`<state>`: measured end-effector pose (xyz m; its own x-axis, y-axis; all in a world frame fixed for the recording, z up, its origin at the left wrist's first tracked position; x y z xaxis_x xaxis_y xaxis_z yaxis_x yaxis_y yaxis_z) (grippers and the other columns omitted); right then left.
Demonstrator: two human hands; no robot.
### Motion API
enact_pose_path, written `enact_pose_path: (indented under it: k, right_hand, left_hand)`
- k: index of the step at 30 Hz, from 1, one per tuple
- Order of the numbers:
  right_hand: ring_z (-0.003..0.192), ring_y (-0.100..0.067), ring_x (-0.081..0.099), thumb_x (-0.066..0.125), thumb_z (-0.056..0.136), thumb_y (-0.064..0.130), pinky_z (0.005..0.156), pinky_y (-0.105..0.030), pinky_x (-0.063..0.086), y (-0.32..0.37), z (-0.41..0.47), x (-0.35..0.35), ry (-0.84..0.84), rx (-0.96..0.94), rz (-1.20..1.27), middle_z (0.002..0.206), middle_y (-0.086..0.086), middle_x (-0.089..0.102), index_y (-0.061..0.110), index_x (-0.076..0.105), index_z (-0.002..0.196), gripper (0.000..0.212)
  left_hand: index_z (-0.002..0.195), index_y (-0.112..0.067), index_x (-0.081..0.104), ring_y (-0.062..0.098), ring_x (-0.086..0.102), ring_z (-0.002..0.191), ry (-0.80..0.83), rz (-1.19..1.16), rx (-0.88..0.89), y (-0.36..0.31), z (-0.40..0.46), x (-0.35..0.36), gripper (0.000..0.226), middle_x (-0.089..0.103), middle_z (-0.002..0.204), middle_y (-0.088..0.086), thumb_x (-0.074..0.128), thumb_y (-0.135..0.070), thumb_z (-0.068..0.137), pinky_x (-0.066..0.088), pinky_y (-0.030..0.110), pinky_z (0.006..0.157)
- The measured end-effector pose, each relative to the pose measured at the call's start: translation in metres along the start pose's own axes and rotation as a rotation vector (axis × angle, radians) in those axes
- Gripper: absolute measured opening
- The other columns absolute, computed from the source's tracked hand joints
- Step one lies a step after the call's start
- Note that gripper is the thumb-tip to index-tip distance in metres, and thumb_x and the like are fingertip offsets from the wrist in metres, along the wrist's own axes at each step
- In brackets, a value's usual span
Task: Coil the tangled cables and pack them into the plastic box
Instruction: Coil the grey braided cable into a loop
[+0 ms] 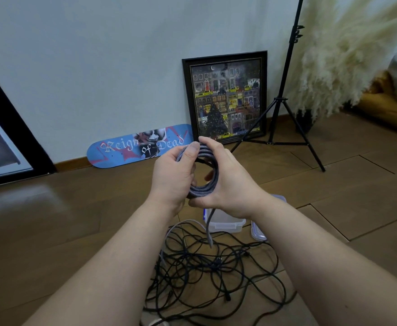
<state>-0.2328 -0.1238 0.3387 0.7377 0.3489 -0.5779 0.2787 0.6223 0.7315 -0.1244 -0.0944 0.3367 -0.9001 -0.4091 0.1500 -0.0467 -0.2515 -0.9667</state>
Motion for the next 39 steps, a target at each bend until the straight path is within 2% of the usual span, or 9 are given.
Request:
enact_pose_path:
  k: [2,4,7,9,11,15,20,33,39]
  right_hand:
    - [0.126,-0.009,0.049,0.084,0.053,0.045,0.109,-0.035,0.040,0.000,0.000,-0.001,0.041,0.005,0.081,0.139,0.002,0.044,0.034,0.018,0.150,0.118]
    - [0.124,-0.002,0.050,0.085,0.067,0.030,0.110,-0.030,0.039,-0.004,0.000,-0.005,0.070,0.069,0.228,0.134,0.006,0.051,0.028,0.020,0.150,0.106]
    - [0.102,-0.024,0.063,0.067,0.084,0.008,0.098,-0.048,0.049,-0.016,0.000,-0.016,-0.094,0.212,0.422,0.112,-0.004,0.062,0.027,0.042,0.133,0.058]
    - [0.097,-0.033,0.062,0.057,0.086,-0.001,0.092,-0.055,0.049,-0.018,-0.001,-0.019,-0.201,0.238,0.382,0.106,-0.008,0.063,0.026,0.050,0.118,0.042]
    - [0.094,-0.031,0.061,0.050,0.088,-0.004,0.088,-0.051,0.051,-0.016,0.000,-0.019,-0.240,0.224,0.326,0.102,-0.001,0.062,0.024,0.050,0.116,0.040]
    - [0.087,-0.012,0.056,0.042,0.091,-0.007,0.080,-0.032,0.048,-0.013,0.002,-0.022,-0.248,0.186,0.274,0.096,0.010,0.058,0.022,0.047,0.121,0.041]
    - [0.083,-0.001,0.053,0.040,0.091,-0.006,0.066,-0.009,0.041,-0.018,0.001,-0.019,-0.224,0.198,0.221,0.093,0.014,0.056,0.020,0.048,0.119,0.039]
    - [0.091,-0.011,0.057,0.041,0.093,-0.005,0.072,-0.021,0.046,-0.019,0.000,-0.012,-0.150,0.220,0.179,0.097,0.007,0.058,0.019,0.048,0.120,0.037]
    - [0.078,-0.007,0.054,0.040,0.092,-0.005,0.062,-0.017,0.043,-0.020,0.001,-0.011,-0.137,0.218,0.155,0.094,0.006,0.058,0.021,0.048,0.118,0.037]
  left_hand:
    - [0.082,-0.015,0.061,0.008,0.029,0.041,-0.007,0.000,0.004,0.001,0.000,0.000,0.020,0.036,0.050,-0.005,0.055,-0.025,0.098,0.027,0.022,0.041]
    - [0.080,-0.015,0.060,0.007,0.026,0.042,-0.011,-0.055,-0.005,0.001,0.000,0.000,0.022,0.032,0.053,-0.002,0.054,-0.024,0.099,0.022,0.022,0.042]
    - [0.081,-0.015,0.058,0.006,0.027,0.043,-0.020,-0.121,-0.019,0.001,0.002,0.000,0.024,0.034,0.057,-0.002,0.051,-0.027,0.100,0.021,0.026,0.048]
    - [0.082,-0.014,0.057,0.006,0.030,0.044,-0.028,-0.090,-0.011,0.001,0.002,0.002,0.025,0.038,0.056,-0.004,0.050,-0.028,0.100,0.023,0.030,0.052]
    - [0.085,-0.011,0.057,0.007,0.033,0.043,-0.031,-0.022,0.004,0.001,0.001,0.005,0.024,0.041,0.053,-0.006,0.052,-0.030,0.100,0.029,0.033,0.054]
    - [0.081,-0.013,0.061,0.012,0.044,0.045,-0.017,0.081,0.022,0.002,0.000,0.006,0.018,0.048,0.053,-0.006,0.067,-0.027,0.091,0.046,0.039,0.063]
    - [0.086,-0.014,0.066,0.015,0.057,0.057,0.043,0.260,0.021,0.003,0.000,0.005,0.008,0.060,0.060,-0.005,0.074,-0.014,0.084,0.049,0.028,0.056]
    - [0.089,-0.010,0.066,0.013,0.062,0.059,0.130,0.270,-0.114,0.014,-0.001,0.001,0.005,0.067,0.067,0.003,0.065,-0.006,0.090,0.053,0.026,0.057]
    - [0.088,-0.008,0.071,0.017,0.069,0.070,0.107,0.307,-0.142,0.015,0.002,-0.002,0.007,0.070,0.073,0.007,0.072,-0.004,0.083,0.054,0.029,0.061]
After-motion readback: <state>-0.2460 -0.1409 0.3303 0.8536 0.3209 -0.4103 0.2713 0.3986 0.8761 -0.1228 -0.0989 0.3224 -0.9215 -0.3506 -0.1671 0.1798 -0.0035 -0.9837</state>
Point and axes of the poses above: each hand's wrist, its own z-axis towards the middle knuckle, its own x-axis out of the palm, y = z × x, the point moved 8 cm from there along z, towards the middle knuckle
